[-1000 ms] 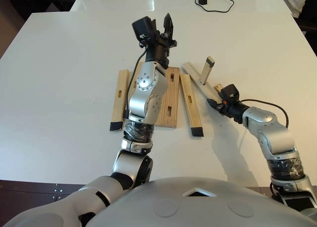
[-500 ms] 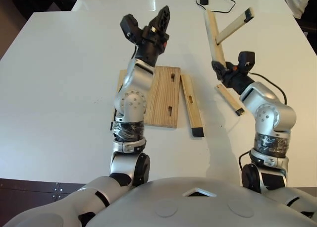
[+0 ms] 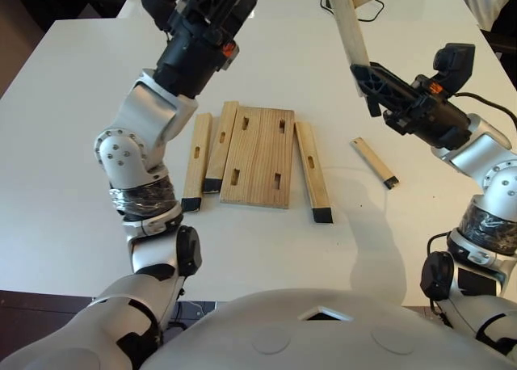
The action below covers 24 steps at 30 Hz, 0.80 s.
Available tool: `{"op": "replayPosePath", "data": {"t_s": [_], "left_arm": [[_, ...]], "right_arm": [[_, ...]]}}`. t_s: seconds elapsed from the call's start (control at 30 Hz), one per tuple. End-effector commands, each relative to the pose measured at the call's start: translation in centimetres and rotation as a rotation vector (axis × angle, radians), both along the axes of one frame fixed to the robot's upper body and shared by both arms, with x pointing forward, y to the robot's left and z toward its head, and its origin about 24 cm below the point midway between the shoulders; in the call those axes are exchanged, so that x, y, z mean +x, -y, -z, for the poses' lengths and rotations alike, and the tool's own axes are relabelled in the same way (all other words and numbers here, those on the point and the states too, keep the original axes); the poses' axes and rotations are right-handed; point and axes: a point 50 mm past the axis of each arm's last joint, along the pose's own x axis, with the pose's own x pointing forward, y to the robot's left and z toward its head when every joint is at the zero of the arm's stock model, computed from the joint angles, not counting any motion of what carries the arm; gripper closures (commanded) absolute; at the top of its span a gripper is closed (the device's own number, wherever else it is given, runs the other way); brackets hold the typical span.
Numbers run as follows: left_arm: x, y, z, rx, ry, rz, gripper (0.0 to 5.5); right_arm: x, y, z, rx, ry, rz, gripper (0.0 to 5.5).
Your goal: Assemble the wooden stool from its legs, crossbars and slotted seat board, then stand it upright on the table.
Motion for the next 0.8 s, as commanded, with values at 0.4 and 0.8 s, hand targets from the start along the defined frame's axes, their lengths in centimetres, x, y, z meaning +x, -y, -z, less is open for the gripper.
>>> {"op": "replayPosePath", "data": {"t_s": [0.4, 0.8], "left_arm": [[-0.8, 0.3, -0.5, 0.155, 0.106, 0.238, 2.17], [-1.4, 0.5, 0.4, 0.194, 0.17, 0.272, 2.17]], "right_arm": [[-2.3, -1.5, -0.1, -0.061, 0.023, -0.244, 3.47], [-2.6, -1.8, 1.0, -0.124, -0.018, -0.262, 3.47]]}}
